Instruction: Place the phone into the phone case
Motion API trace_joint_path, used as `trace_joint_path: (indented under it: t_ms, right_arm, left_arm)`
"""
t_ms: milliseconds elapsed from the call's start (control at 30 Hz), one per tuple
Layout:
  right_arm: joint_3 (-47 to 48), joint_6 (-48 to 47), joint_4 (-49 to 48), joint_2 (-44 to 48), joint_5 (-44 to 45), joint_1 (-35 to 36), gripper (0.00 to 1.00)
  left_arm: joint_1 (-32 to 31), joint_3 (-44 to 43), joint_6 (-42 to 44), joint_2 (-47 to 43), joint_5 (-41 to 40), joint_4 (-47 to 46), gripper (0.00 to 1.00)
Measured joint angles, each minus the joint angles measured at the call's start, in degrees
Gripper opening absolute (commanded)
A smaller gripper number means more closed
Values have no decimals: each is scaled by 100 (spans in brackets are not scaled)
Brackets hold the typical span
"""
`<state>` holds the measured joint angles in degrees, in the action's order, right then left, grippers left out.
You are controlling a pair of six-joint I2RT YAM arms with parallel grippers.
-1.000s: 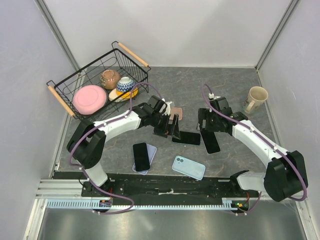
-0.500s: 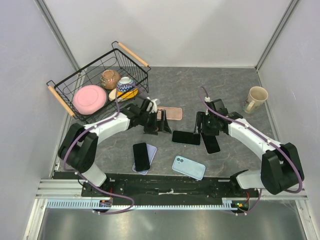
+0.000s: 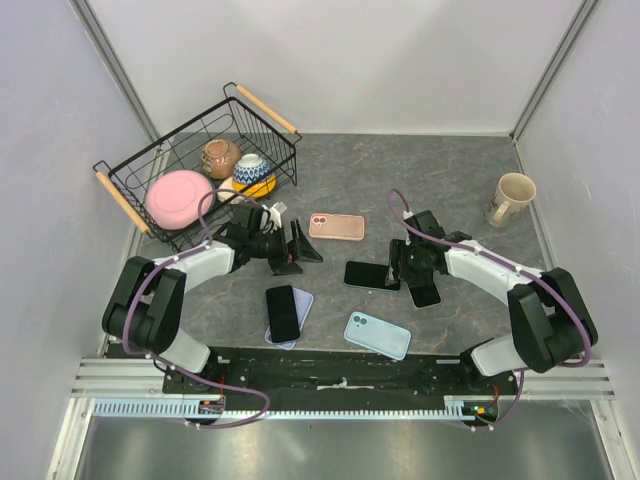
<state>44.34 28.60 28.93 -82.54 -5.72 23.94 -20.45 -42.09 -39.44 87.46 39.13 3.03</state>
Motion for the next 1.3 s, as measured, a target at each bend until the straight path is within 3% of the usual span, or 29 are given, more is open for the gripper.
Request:
trace_joint_path:
  t_ms: [467, 933, 1300]
  right_arm:
    - [0, 33, -614, -168, -17, -22, 65]
    - [0, 94, -1329, -413, -138, -31, 56]
    - [-138, 170, -1714, -442, -291, -72, 51]
  left_arm:
    - [-1248, -748, -638, 1425, -107, -791, 92]
    - [-1307, -728, -870, 1582, -404, -1073, 86]
    - [-1285, -219, -1464, 1858, -214, -2645, 71]
